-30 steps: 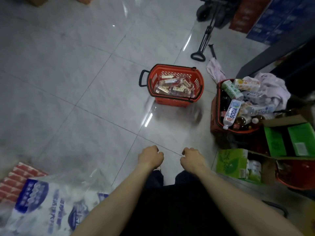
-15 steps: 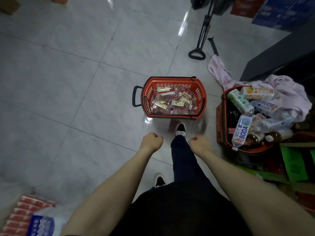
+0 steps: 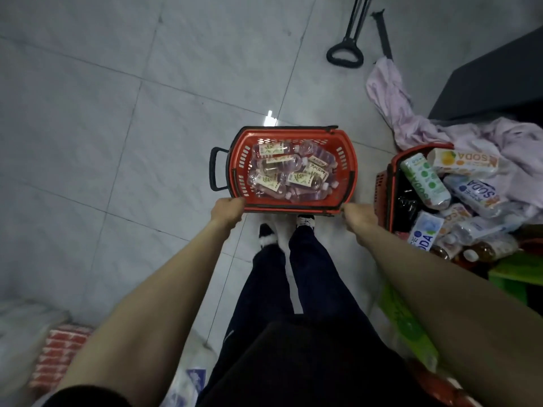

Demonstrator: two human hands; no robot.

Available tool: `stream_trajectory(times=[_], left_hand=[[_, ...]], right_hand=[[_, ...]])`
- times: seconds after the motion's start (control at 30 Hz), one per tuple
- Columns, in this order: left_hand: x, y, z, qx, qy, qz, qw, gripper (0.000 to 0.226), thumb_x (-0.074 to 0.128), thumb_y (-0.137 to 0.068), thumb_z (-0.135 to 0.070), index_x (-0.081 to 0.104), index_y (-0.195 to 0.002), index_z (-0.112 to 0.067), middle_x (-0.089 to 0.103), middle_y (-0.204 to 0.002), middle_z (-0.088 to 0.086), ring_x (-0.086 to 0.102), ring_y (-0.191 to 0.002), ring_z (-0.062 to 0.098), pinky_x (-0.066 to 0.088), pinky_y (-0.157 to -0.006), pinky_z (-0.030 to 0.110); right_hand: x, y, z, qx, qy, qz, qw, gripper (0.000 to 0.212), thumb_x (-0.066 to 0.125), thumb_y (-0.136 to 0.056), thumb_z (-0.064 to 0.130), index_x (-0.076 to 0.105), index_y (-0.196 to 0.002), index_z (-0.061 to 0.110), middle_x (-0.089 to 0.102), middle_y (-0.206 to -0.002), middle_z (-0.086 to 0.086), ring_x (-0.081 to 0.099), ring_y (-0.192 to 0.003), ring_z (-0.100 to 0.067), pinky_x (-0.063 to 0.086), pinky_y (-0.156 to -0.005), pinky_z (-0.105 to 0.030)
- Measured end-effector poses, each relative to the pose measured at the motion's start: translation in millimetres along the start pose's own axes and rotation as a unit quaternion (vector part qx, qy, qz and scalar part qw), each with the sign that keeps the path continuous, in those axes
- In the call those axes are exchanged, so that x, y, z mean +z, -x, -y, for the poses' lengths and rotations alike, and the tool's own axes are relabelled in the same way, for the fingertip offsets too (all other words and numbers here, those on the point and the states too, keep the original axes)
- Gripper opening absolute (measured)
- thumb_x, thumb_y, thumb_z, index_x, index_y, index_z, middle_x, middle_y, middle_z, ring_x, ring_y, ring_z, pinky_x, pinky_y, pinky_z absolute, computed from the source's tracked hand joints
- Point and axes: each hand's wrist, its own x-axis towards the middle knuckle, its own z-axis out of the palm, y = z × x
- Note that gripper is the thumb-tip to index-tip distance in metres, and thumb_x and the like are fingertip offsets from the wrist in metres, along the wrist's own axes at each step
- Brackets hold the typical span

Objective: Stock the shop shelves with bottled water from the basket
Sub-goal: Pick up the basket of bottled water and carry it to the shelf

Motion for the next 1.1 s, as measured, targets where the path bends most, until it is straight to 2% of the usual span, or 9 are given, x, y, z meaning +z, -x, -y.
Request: stream_trajectory(times=[0.1, 0.27, 0.37, 0.47, 0.6, 0.67, 0.83, 0.97, 1.1], left_hand=[[-5.5, -30.9, -13.3, -0.021, 0.016, 0.011, 1.0, 0.03, 0.066, -0.082, -0.037, 0.07, -0.097, -0.011, 0.071, -0.103, 0.008, 0.068, -0.098, 0.029, 0.054, -0.086, 0.039], [-7.5, -96.5, -23.2, -0.048, 0.007, 0.01, 0.999, 0.013, 0.063, -0.093, -0.027, 0.066, -0.09, -0.015, 0.066, -0.101, 0.008, 0.063, -0.093, 0.026, 0.051, -0.086, 0.039], [-6.6, -141.3, -27.4, -0.061, 0.003, 0.002, 0.998, 0.02, 0.062, -0.095, -0.026, 0.067, -0.105, -0.009, 0.068, -0.108, 0.011, 0.065, -0.096, 0.028, 0.052, -0.088, 0.04], [-2.3, -185.6, -32.8, -0.068, 0.002, -0.018, 0.998, 0.014, 0.06, -0.095, -0.024, 0.066, -0.093, -0.011, 0.068, -0.102, 0.01, 0.065, -0.093, 0.028, 0.052, -0.084, 0.038], [6.2, -246.3, -39.9, -0.064, -0.014, -0.033, 0.997, 0.02, 0.053, -0.098, -0.014, 0.061, -0.08, -0.013, 0.065, -0.093, 0.012, 0.062, -0.085, 0.028, 0.051, -0.076, 0.034], [10.6, -271.8, -44.5, -0.064, -0.02, -0.023, 0.997, 0.019, 0.054, -0.098, -0.011, 0.061, -0.08, -0.011, 0.062, -0.086, 0.01, 0.061, -0.077, 0.026, 0.053, -0.068, 0.03], [18.6, -323.2, -49.6, -0.064, -0.014, -0.036, 0.997, 0.027, 0.06, -0.087, -0.032, 0.068, -0.107, -0.016, 0.066, -0.101, 0.0, 0.06, -0.098, 0.024, 0.05, -0.088, 0.036], [39.0, -340.8, -51.6, -0.055, 0.036, -0.027, 0.997, 0.02, 0.06, -0.093, -0.026, 0.069, -0.109, -0.02, 0.076, -0.099, 0.0, 0.073, -0.087, 0.018, 0.057, -0.071, 0.03], [33.5, -348.9, -40.2, -0.024, 0.001, -0.025, 0.999, 0.047, 0.069, -0.086, -0.031, 0.063, -0.13, -0.013, 0.076, -0.108, 0.004, 0.076, -0.094, 0.025, 0.064, -0.08, 0.04]], right_hand=[[-1.7, -32.7, 12.5, 0.008, -0.025, -0.01, 1.0, 0.027, 0.065, -0.078, 0.028, 0.075, -0.092, 0.007, 0.075, -0.095, -0.01, 0.07, -0.086, -0.028, 0.058, -0.076, -0.04], [-2.3, -93.5, 15.9, 0.062, -0.06, -0.024, 0.996, 0.052, 0.068, -0.061, 0.036, 0.076, -0.102, 0.006, 0.07, -0.091, -0.011, 0.063, -0.071, -0.026, 0.053, -0.066, -0.037], [3.9, -128.1, 16.6, 0.075, -0.053, -0.023, 0.995, 0.041, 0.067, -0.065, 0.035, 0.073, -0.097, 0.009, 0.068, -0.093, -0.01, 0.063, -0.075, -0.027, 0.054, -0.071, -0.041], [11.6, -166.1, 19.4, 0.059, -0.036, -0.002, 0.998, 0.022, 0.064, -0.084, 0.029, 0.065, -0.101, 0.016, 0.062, -0.106, -0.009, 0.06, -0.092, -0.024, 0.055, -0.085, -0.043], [29.0, -226.6, 32.5, 0.027, -0.004, -0.017, 0.999, 0.029, 0.058, -0.09, 0.031, 0.067, -0.109, 0.012, 0.062, -0.112, -0.012, 0.059, -0.098, -0.029, 0.053, -0.093, -0.045], [37.8, -255.2, 38.2, 0.012, 0.01, -0.051, 0.999, 0.043, 0.062, -0.087, 0.038, 0.071, -0.117, 0.009, 0.067, -0.115, -0.013, 0.062, -0.097, -0.029, 0.052, -0.084, -0.039], [52.4, -307.8, 47.0, 0.025, -0.01, -0.06, 0.998, 0.065, 0.068, -0.083, 0.043, 0.062, -0.139, 0.011, 0.065, -0.133, -0.008, 0.063, -0.112, -0.025, 0.043, -0.081, -0.025], [61.9, -336.8, 49.2, 0.028, -0.04, -0.061, 0.997, 0.067, 0.074, -0.077, 0.039, 0.064, -0.138, 0.012, 0.068, -0.124, -0.003, 0.067, -0.102, -0.02, 0.047, -0.064, -0.017], [59.5, -342.1, 46.4, 0.015, -0.032, -0.062, 0.997, 0.065, 0.076, -0.074, 0.038, 0.066, -0.134, 0.012, 0.07, -0.121, -0.004, 0.068, -0.102, -0.023, 0.056, -0.082, -0.029]])
